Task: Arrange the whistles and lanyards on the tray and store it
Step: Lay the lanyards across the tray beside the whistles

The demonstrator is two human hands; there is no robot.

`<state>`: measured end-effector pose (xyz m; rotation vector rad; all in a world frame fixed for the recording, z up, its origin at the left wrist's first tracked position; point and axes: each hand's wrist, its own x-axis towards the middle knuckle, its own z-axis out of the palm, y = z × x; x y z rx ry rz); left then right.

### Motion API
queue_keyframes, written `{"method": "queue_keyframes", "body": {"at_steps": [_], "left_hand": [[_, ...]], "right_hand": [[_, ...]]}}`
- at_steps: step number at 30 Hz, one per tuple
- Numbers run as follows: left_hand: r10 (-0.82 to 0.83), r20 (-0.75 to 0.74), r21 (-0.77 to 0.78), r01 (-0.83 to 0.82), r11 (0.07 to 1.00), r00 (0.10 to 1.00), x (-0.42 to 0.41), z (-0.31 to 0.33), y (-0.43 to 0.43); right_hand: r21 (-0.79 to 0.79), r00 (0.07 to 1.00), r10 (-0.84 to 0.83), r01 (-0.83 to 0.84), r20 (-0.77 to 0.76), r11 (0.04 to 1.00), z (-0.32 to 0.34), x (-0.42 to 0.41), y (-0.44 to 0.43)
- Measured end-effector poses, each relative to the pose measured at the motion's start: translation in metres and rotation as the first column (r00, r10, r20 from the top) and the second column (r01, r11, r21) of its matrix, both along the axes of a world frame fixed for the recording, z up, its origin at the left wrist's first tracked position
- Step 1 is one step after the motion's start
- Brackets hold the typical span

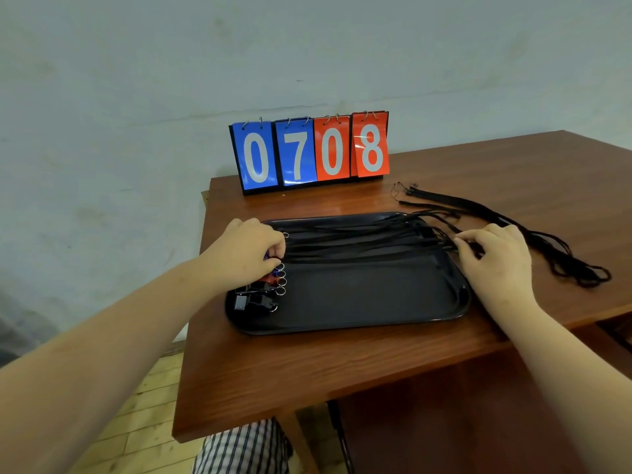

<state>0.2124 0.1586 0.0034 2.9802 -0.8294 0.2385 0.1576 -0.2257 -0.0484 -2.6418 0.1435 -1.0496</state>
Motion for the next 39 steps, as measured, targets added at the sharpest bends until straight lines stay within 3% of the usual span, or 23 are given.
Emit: {"method": "queue_keyframes", "body": {"at_steps": [12,39], "left_hand": [[-0.033,0.041,0.101,0.029,0.994,0.999,0.0048,-0.0031,-0.0054],[-0.02,0.051,0.141,0.012,0.99,0.998,0.0038,0.0019,-0.0054]], "right_hand": [[0.035,1.0,0.008,-0.008,0.01,0.999,-0.0017,-0.0003,0.0],[0.119,0.997,0.035,-0.027,-0.063,0.992,0.0031,-0.003,0.0033]]}}
